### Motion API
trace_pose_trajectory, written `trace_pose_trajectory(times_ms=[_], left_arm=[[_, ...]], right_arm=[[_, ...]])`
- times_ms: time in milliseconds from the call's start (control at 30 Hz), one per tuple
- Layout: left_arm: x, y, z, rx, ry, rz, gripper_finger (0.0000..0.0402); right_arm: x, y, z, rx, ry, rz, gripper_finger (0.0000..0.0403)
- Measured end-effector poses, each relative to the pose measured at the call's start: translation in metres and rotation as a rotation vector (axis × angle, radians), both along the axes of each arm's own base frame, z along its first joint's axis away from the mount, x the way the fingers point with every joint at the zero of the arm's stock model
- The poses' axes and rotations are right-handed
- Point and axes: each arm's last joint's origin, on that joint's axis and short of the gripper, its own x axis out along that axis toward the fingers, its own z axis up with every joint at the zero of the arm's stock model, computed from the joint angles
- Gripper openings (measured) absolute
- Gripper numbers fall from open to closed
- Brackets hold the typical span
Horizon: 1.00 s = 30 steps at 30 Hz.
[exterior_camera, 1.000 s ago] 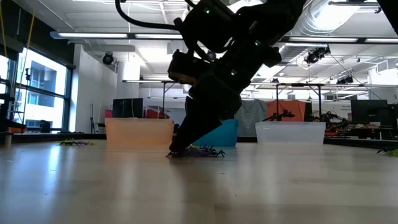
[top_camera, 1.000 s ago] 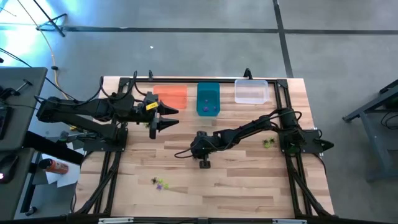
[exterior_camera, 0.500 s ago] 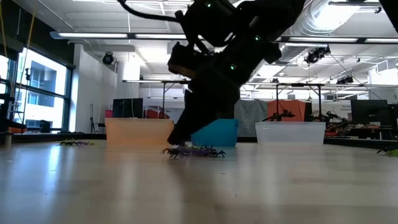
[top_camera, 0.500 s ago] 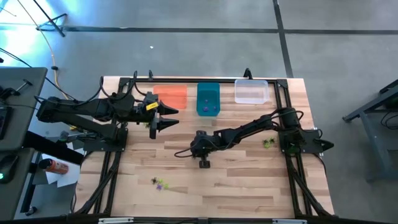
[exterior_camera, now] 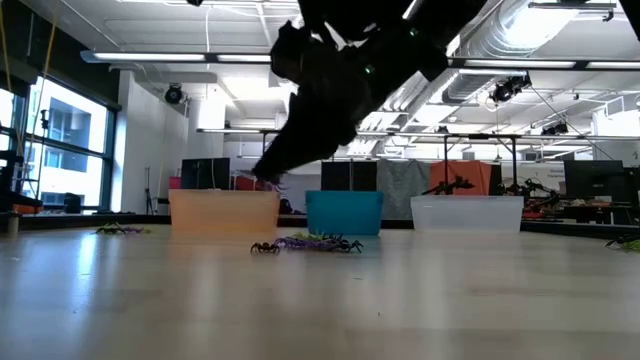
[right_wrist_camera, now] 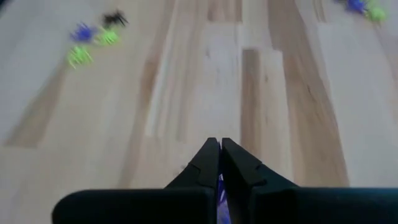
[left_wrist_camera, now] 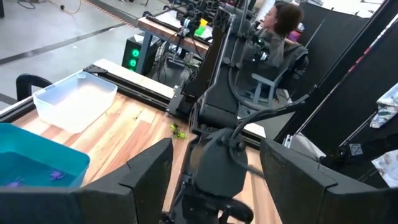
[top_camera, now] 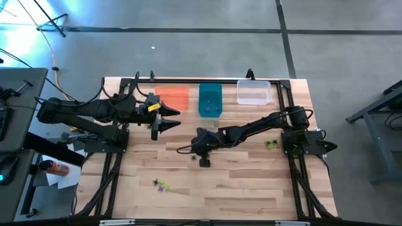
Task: Sort Halloween decoration
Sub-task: Put the purple spider toy into the blue bin
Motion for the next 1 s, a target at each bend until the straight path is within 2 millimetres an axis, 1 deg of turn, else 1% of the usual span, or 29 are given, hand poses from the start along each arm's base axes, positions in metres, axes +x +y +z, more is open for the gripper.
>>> trace_pose_trajectory(times_ms=[100, 200, 333, 433, 500, 567, 667, 700, 767, 833, 900, 1000], left_arm=[[0.0, 0.0, 0.0, 0.0, 0.003, 0.0, 0.0227], [0.0, 0.0, 0.0, 0.004, 0.003, -0.002, 0.0227], [0.0, 0.0, 0.0, 0.016, 0.003, -0.003, 0.0227], [0.0, 0.0, 0.0, 0.03, 0.005, 0.002, 0.0227], [0.0, 0.0, -0.001, 0.029, 0.008, 0.003, 0.0227], [0.0, 0.0, 0.0, 0.029, 0.005, 0.004, 0.0227], [0.0, 0.001, 0.0, 0.03, 0.002, 0.011, 0.0227], [0.0, 0.001, 0.0, 0.031, 0.004, 0.017, 0.0227], [0.0, 0.001, 0.0, 0.033, 0.003, 0.029, 0.0227], [0.0, 0.002, 0.0, 0.036, 0.003, 0.048, 0.0227], [0.0, 0.002, 0.0, 0.038, 0.002, 0.059, 0.0227], [0.0, 0.002, 0.001, 0.039, -0.006, 0.071, 0.0227]], right_arm=[[0.002, 0.001, 0.003, 0.081, -0.023, -0.028, 0.0001], [0.0, 0.001, 0.011, 0.128, -0.022, -0.061, 0.0001], [-0.011, -0.002, 0.037, 0.098, -0.039, -0.071, 0.0001], [-0.027, -0.007, 0.058, 0.019, -0.02, -0.081, 0.0], [-0.044, -0.015, 0.069, -0.001, -0.033, -0.099, 0.0], [-0.065, -0.025, 0.073, 0.011, -0.044, -0.136, 0.0], [-0.103, -0.038, 0.074, 0.051, -0.059, -0.233, 0.0], [-0.115, -0.04, 0.076, 0.069, -0.09, -0.263, 0.0], [-0.139, -0.043, 0.081, 0.116, -0.164, -0.304, 0.0], [-0.158, -0.044, 0.086, 0.167, -0.27, -0.34, 0.0], [-0.173, -0.044, 0.092, 0.227, -0.39, -0.352, 0.0], [-0.187, -0.045, 0.101, 0.285, -0.553, -0.345, 0.0]])
